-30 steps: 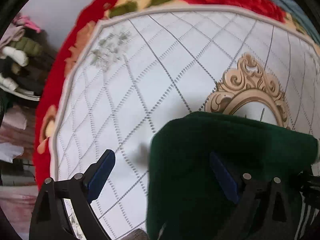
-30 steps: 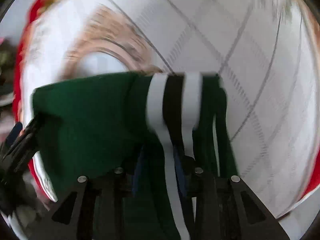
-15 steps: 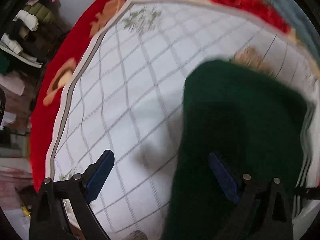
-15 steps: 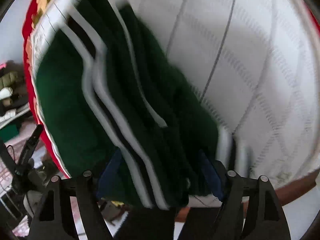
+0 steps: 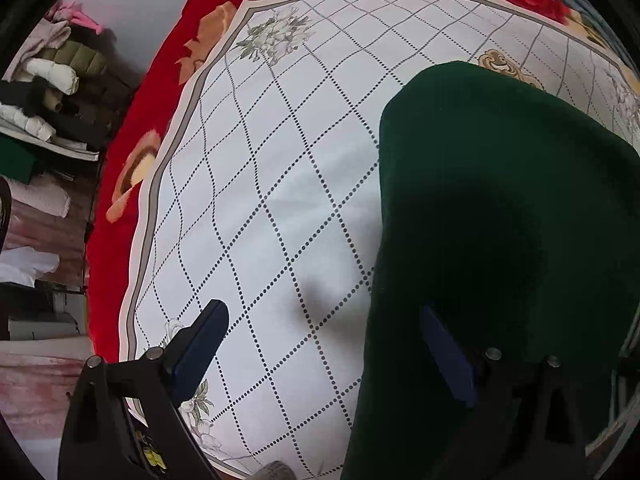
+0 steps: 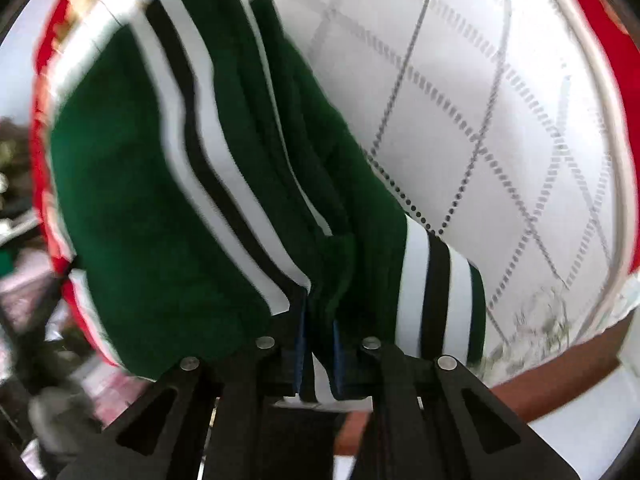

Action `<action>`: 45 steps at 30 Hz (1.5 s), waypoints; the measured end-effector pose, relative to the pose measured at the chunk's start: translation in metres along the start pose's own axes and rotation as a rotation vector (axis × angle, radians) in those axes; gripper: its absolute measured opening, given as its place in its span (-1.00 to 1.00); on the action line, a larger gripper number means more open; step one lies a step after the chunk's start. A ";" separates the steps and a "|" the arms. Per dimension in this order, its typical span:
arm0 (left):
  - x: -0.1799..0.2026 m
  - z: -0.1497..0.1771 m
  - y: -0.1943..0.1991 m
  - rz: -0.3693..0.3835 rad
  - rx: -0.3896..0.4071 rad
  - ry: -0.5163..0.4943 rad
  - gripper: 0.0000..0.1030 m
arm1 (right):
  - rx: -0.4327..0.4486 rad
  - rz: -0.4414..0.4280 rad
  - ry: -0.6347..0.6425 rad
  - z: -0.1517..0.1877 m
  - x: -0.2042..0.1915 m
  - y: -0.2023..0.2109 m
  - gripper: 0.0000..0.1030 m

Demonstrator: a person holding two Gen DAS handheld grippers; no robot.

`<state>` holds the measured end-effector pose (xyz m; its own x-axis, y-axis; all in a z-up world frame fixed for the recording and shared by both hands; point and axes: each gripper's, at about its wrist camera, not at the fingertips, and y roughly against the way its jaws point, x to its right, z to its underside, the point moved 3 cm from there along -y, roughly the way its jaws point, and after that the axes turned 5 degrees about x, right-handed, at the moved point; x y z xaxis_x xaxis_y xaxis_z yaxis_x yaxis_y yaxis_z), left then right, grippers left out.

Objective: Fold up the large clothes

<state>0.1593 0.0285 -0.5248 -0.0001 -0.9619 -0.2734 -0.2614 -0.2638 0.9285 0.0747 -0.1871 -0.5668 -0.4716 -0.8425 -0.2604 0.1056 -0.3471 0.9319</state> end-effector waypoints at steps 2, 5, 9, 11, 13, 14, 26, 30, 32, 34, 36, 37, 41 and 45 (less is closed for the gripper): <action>0.000 -0.008 0.003 -0.004 0.015 -0.005 0.88 | -0.022 -0.001 -0.006 -0.007 -0.003 0.001 -0.74; 0.001 -0.029 0.009 0.008 0.057 0.003 0.88 | 0.003 -0.003 0.046 -0.018 -0.026 0.020 -0.65; 0.012 -0.058 0.009 -0.003 0.105 -0.011 0.88 | 0.124 -0.028 0.094 -0.026 -0.049 0.046 -0.36; 0.018 -0.071 0.006 -0.001 0.116 -0.018 0.88 | 0.121 -0.056 0.092 -0.030 -0.054 0.042 -0.01; 0.021 -0.078 0.005 0.002 0.115 -0.016 0.88 | 0.105 -0.076 0.058 -0.031 -0.056 0.042 0.17; 0.021 -0.080 0.005 0.007 0.116 -0.014 0.88 | 0.099 -0.068 0.053 -0.027 -0.055 0.046 0.18; 0.040 -0.078 0.010 0.038 0.095 -0.020 0.88 | 0.115 -0.054 0.051 -0.032 -0.031 0.058 0.18; 0.042 -0.075 0.009 0.038 0.080 -0.020 0.88 | -0.031 -0.068 0.068 -0.031 -0.031 0.008 -0.05; 0.042 -0.072 0.010 0.034 0.077 -0.020 0.88 | -0.051 -0.091 0.035 -0.024 -0.026 -0.005 -0.41; 0.039 -0.067 0.011 0.034 0.065 -0.018 0.88 | -0.020 -0.106 0.008 -0.021 -0.020 0.007 -0.79; 0.035 -0.060 0.011 0.042 0.049 -0.005 0.88 | 0.006 -0.155 -0.026 -0.016 -0.016 0.028 -0.83; 0.034 -0.056 0.011 0.043 0.043 0.001 0.88 | 0.023 -0.156 -0.018 -0.013 -0.016 0.037 -0.83; 0.028 -0.038 0.005 0.040 0.002 0.014 0.88 | -0.043 -0.057 -0.008 -0.006 -0.002 0.008 -0.80; 0.018 -0.030 0.006 0.062 -0.038 0.050 0.88 | -0.077 -0.063 0.016 -0.016 -0.008 0.005 -0.42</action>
<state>0.1865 0.0078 -0.5162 0.0332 -0.9786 -0.2029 -0.2252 -0.2051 0.9525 0.0930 -0.1890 -0.5642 -0.4659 -0.8241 -0.3221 0.1434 -0.4295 0.8916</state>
